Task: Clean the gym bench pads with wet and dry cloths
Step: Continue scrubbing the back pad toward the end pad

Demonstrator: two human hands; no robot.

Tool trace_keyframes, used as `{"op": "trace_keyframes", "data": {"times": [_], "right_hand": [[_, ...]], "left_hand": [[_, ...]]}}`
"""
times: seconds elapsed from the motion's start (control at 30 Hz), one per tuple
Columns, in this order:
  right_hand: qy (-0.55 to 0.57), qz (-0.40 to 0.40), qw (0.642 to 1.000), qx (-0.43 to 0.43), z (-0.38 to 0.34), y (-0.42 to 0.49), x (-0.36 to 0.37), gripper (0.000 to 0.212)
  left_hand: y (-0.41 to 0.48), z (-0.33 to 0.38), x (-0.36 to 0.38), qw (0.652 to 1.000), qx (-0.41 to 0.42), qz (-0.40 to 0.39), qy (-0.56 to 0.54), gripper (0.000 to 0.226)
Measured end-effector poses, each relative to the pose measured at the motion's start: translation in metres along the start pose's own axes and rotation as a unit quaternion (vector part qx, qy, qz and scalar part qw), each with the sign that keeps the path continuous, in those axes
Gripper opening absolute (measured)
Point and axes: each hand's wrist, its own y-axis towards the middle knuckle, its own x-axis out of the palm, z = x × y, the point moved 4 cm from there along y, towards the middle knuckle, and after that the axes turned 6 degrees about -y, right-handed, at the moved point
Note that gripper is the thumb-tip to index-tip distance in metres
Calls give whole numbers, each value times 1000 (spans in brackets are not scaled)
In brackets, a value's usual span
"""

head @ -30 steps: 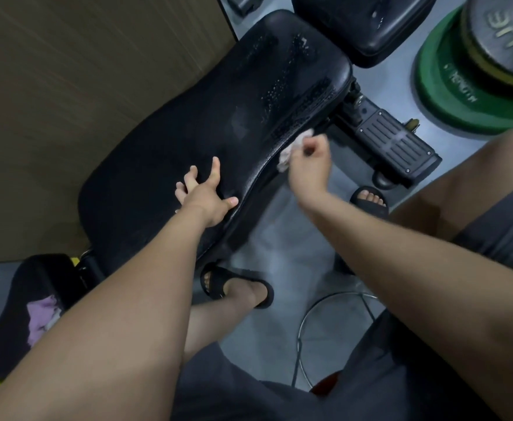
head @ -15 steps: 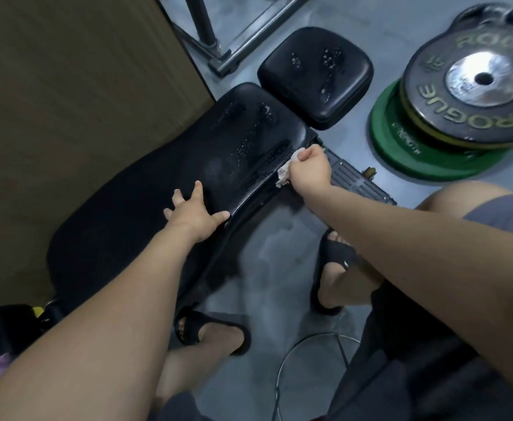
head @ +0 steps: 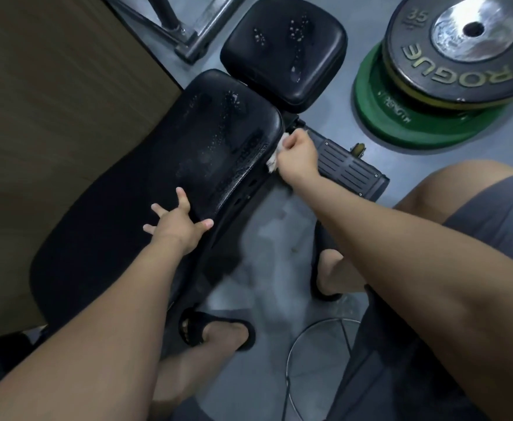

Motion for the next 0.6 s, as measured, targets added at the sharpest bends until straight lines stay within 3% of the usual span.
{"op": "trace_keyframes", "data": {"times": [0.3,0.5,0.6], "right_hand": [[80,61,995,9,9,27,0,9],[28,42,997,-52,1,44,0,31],[36,28,998,-52,21,14,6,29]], "left_hand": [[4,1,1,1000,1,2,-4,96],[7,1,2,1000,-2,3,0,98],[9,1,0,1000,-10,2,-1,99]]}}
